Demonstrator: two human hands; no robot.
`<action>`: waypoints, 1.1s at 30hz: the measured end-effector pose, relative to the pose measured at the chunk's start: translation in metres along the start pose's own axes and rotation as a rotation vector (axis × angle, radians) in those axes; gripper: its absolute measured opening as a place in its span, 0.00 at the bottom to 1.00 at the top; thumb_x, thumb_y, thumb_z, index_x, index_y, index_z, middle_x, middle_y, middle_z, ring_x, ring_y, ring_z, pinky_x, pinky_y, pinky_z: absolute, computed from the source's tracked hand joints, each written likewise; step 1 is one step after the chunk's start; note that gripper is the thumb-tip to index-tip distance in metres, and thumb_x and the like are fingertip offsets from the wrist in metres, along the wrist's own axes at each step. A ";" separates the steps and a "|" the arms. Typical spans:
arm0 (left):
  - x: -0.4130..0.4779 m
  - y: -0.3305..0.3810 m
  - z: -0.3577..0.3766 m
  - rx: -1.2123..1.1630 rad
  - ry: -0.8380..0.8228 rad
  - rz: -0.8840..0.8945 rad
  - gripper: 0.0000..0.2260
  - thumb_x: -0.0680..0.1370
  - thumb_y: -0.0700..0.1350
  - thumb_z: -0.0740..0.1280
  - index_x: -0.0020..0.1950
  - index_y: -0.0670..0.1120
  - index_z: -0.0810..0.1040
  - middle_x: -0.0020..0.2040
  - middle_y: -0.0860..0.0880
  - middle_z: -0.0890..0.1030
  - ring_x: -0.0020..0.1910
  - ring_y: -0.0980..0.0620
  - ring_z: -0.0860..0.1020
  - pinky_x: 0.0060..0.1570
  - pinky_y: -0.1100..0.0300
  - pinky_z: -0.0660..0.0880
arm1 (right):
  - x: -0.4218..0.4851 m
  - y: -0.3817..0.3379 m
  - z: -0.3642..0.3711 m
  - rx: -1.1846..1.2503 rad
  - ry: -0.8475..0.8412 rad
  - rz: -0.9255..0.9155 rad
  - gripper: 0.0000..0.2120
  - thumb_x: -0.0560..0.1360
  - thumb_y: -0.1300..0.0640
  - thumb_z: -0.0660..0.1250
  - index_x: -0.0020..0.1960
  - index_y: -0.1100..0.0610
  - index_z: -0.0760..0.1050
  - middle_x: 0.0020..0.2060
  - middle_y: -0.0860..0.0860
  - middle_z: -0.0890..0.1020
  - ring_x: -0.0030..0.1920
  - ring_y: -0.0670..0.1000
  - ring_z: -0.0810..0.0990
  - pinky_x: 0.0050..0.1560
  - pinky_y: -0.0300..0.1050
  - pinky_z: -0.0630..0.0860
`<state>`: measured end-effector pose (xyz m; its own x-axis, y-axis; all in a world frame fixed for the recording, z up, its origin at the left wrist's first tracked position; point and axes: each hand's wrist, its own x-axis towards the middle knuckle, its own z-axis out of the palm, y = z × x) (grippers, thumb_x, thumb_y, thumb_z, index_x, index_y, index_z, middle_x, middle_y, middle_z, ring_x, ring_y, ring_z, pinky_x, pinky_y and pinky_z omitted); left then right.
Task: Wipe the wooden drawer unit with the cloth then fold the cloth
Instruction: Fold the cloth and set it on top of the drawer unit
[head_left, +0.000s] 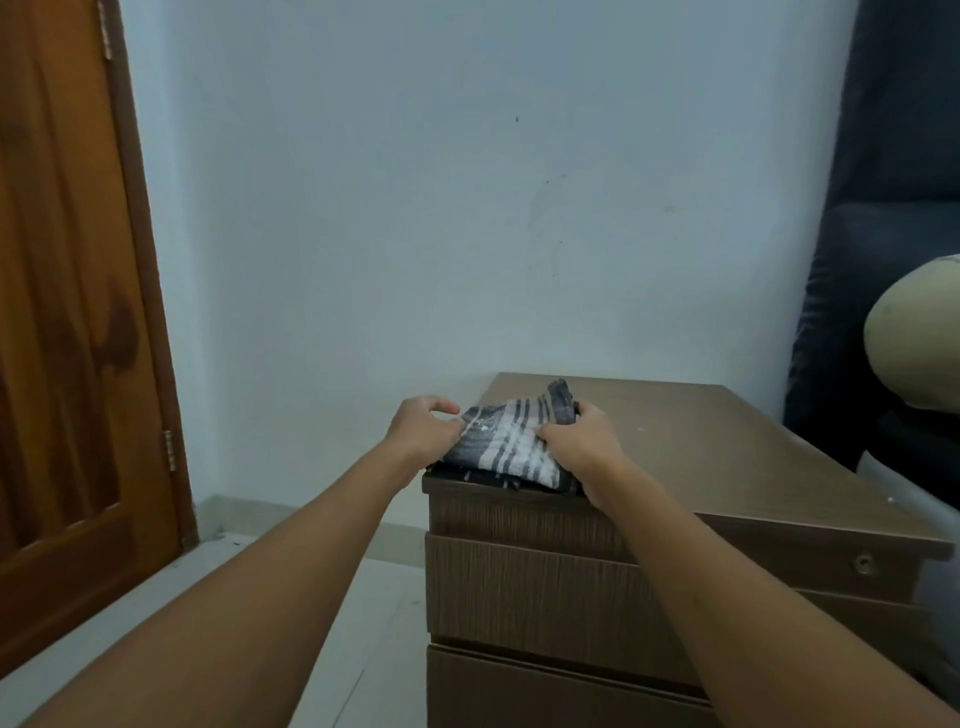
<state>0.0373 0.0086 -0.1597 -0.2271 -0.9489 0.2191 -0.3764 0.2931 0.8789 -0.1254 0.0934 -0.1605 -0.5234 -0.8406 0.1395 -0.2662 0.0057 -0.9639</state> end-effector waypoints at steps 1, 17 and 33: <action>0.002 -0.003 0.001 0.032 0.017 0.016 0.11 0.78 0.45 0.67 0.60 0.48 0.78 0.52 0.47 0.79 0.46 0.51 0.78 0.42 0.59 0.75 | 0.001 0.003 0.001 -0.008 0.003 -0.012 0.15 0.77 0.62 0.66 0.64 0.58 0.71 0.45 0.54 0.80 0.39 0.52 0.76 0.40 0.48 0.76; -0.038 -0.040 -0.005 0.367 0.025 0.391 0.14 0.77 0.50 0.68 0.61 0.49 0.82 0.58 0.52 0.82 0.57 0.54 0.78 0.56 0.61 0.72 | -0.035 0.020 -0.005 -0.768 -0.026 -0.249 0.40 0.67 0.25 0.61 0.71 0.48 0.67 0.68 0.56 0.70 0.68 0.58 0.69 0.68 0.59 0.67; -0.034 -0.023 -0.003 0.502 -0.014 0.364 0.11 0.78 0.49 0.67 0.57 0.47 0.83 0.52 0.48 0.83 0.48 0.51 0.78 0.48 0.58 0.75 | -0.039 0.011 0.008 -0.793 -0.064 -0.284 0.26 0.77 0.43 0.63 0.72 0.52 0.68 0.66 0.53 0.76 0.64 0.53 0.75 0.59 0.46 0.72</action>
<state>0.0561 0.0336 -0.1859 -0.4312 -0.7769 0.4588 -0.6484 0.6204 0.4412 -0.1011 0.1221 -0.1783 -0.3098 -0.8965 0.3166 -0.8828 0.1477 -0.4458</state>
